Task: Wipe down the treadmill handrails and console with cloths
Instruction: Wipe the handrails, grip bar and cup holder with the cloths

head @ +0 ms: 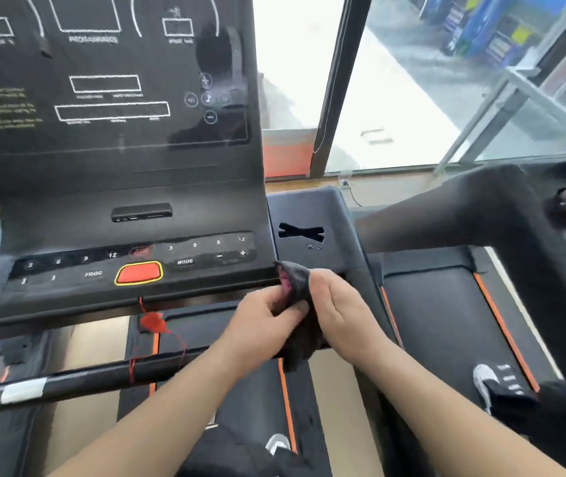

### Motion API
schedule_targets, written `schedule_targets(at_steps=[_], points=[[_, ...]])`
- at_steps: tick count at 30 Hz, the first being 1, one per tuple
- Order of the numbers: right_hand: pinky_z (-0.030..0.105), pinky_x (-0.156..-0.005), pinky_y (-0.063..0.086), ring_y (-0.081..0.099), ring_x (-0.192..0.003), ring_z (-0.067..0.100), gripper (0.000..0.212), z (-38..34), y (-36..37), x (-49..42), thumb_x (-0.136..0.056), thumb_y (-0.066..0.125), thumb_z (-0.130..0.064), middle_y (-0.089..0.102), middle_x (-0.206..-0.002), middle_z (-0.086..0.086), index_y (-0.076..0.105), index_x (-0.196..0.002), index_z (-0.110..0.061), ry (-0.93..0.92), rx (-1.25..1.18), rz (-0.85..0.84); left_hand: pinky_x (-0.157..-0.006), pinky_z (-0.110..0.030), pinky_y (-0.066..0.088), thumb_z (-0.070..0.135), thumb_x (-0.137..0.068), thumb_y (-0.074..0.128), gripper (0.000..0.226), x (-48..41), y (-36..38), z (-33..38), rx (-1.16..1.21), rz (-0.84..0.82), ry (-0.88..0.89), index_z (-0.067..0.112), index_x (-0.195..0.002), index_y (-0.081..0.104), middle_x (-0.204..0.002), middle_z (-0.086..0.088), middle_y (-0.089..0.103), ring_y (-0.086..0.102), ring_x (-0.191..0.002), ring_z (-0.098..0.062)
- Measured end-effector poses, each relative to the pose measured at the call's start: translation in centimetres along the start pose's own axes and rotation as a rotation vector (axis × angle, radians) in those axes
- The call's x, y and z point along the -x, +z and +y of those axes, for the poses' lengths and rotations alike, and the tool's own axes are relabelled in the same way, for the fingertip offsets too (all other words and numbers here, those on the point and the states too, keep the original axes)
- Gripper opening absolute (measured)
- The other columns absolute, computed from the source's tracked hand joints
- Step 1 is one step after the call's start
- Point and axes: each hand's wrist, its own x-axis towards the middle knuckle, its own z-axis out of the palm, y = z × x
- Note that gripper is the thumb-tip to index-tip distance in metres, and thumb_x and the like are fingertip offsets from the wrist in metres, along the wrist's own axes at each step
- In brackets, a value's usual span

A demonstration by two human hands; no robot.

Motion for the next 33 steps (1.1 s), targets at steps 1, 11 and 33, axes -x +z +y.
schedule_targets(at_steps=[1, 11, 33], points=[[0.032, -0.098, 0.047, 0.06, -0.111, 0.005, 0.04, 0.1, -1.0, -0.5, -0.107, 0.03, -0.043, 0.067, -0.109, -0.017, 0.068, -0.109, -0.031, -0.008, 0.024, 0.031, -0.068, -0.019, 0.052, 0.015, -0.102, 0.062, 0.013, -0.5, 0.2, 0.8, 0.002, 0.007, 0.02, 0.016, -0.098, 0.074, -0.089, 0.003, 0.079, 0.071, -0.079, -0.006], [0.042, -0.11, 0.044, 0.053, -0.127, 0.02, 0.076, 4.4, -7.4, -4.0, -0.083, 0.072, -0.052, 0.05, -0.138, 0.002, 0.044, -0.148, -0.027, 0.497, 0.256, 0.036, -0.071, -0.037, 0.048, 0.041, -0.099, 0.055, 0.019, -6.2, -0.4, 10.4, -0.784, 0.2, 0.489, 0.034, -0.082, 0.049, -0.091, 0.009, 0.057, 0.059, -0.084, -0.023], [0.037, -0.092, 0.054, 0.062, -0.109, 0.02, 0.072, 7.1, -8.1, -8.1, -0.063, 0.078, -0.064, 0.064, -0.114, -0.004, 0.061, -0.119, -0.021, 0.64, 0.466, -0.156, -0.123, -0.051, -0.016, 0.058, -0.103, 0.009, 0.071, -23.2, 4.1, 2.3, -1.386, -0.009, 0.15, 0.026, -0.162, -0.014, -0.168, -0.009, -0.026, -0.025, -0.154, -0.031]])
